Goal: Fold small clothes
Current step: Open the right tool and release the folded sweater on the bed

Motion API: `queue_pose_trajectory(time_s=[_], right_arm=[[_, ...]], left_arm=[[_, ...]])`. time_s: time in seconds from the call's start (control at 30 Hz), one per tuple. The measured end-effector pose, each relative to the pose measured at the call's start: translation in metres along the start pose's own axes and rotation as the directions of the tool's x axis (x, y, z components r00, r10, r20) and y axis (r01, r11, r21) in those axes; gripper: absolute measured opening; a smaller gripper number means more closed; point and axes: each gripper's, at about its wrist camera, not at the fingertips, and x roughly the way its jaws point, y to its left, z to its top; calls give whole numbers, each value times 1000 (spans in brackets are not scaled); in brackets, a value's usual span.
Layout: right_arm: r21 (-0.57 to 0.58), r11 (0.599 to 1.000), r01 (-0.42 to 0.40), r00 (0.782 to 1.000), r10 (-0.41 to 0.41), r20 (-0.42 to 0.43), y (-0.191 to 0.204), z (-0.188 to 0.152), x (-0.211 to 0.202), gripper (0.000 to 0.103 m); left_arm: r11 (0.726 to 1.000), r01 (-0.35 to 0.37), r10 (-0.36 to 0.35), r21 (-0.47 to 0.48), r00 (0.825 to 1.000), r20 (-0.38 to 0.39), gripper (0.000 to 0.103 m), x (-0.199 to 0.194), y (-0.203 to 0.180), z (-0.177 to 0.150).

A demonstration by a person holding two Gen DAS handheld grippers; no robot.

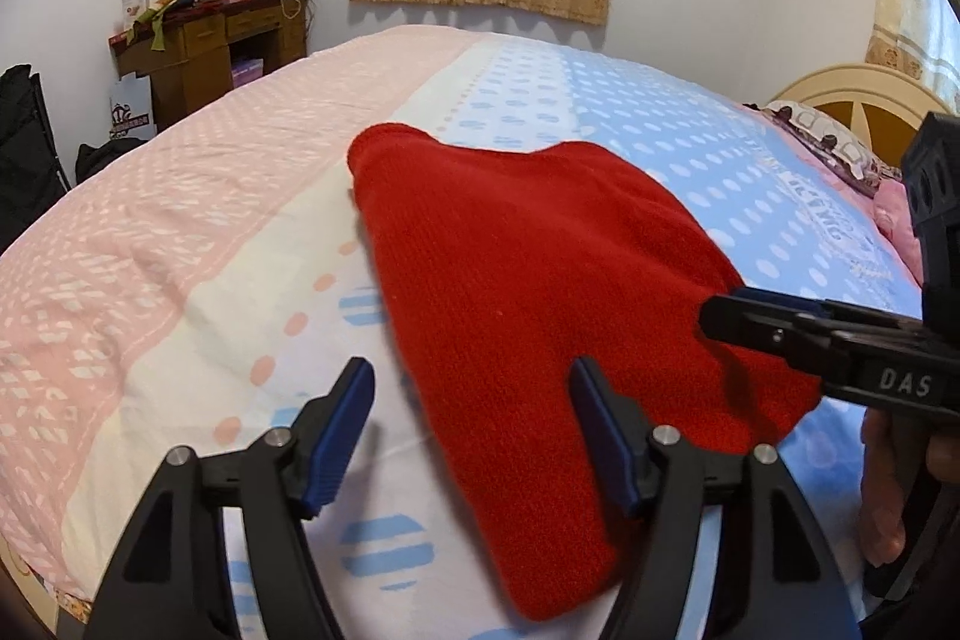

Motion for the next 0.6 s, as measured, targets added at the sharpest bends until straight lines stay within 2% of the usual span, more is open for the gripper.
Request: queue_pose_trajectory(time_s=[0.13, 0.4, 0.6], right_arm=[[12, 1000, 18, 1000, -18, -2, 1, -4, -2, 52], [1, 998, 59, 998, -59, -9, 7, -7, -5, 52], [28, 996, 87, 996, -87, 3, 9, -8, -15, 53]], left_arm=[[1000, 5, -4, 18, 1000, -22, 77, 1, -7, -5], [999, 19, -18, 26, 999, -45, 77, -3, -9, -5], [999, 34, -33, 37, 999, -25, 77, -16, -11, -2]])
